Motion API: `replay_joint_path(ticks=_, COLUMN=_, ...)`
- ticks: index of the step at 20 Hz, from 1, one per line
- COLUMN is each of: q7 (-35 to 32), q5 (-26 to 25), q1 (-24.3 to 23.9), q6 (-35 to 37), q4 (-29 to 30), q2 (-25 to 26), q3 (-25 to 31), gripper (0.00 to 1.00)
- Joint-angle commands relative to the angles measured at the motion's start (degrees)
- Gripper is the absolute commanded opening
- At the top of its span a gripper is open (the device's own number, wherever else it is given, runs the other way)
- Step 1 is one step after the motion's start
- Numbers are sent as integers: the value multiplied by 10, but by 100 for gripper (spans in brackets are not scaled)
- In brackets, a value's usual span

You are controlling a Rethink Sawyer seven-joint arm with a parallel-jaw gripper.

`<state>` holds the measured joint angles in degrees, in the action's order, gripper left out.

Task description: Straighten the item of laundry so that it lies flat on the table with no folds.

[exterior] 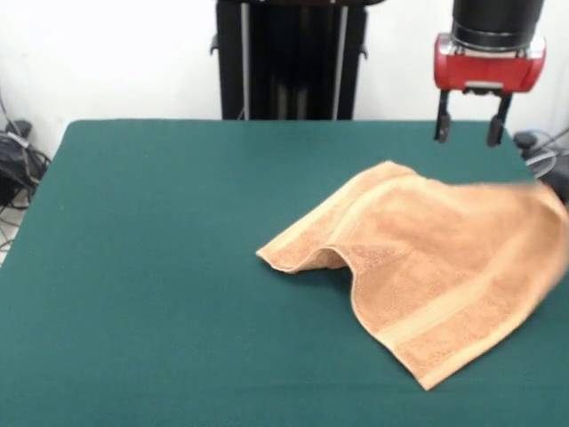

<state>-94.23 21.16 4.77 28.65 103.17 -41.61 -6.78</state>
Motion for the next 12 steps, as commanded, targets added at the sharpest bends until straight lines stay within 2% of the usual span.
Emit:
replay_joint_path(ticks=1, q7=-151, q5=19, q1=-1, q6=-41, q4=27, q2=0, q3=5, gripper=100)
replay_joint_path(ticks=6, q7=-144, q5=26, q1=-16, q6=-49, q4=40, q2=-7, q3=13, gripper=100)
replay_joint_path(ticks=9, q7=-102, q5=36, q1=-67, q6=-71, q4=88, q2=-30, q3=54, gripper=100)
replay_joint_path(ticks=12, q7=-56, q5=13, q1=-109, q6=-68, q4=107, q2=-41, q3=58, gripper=100)
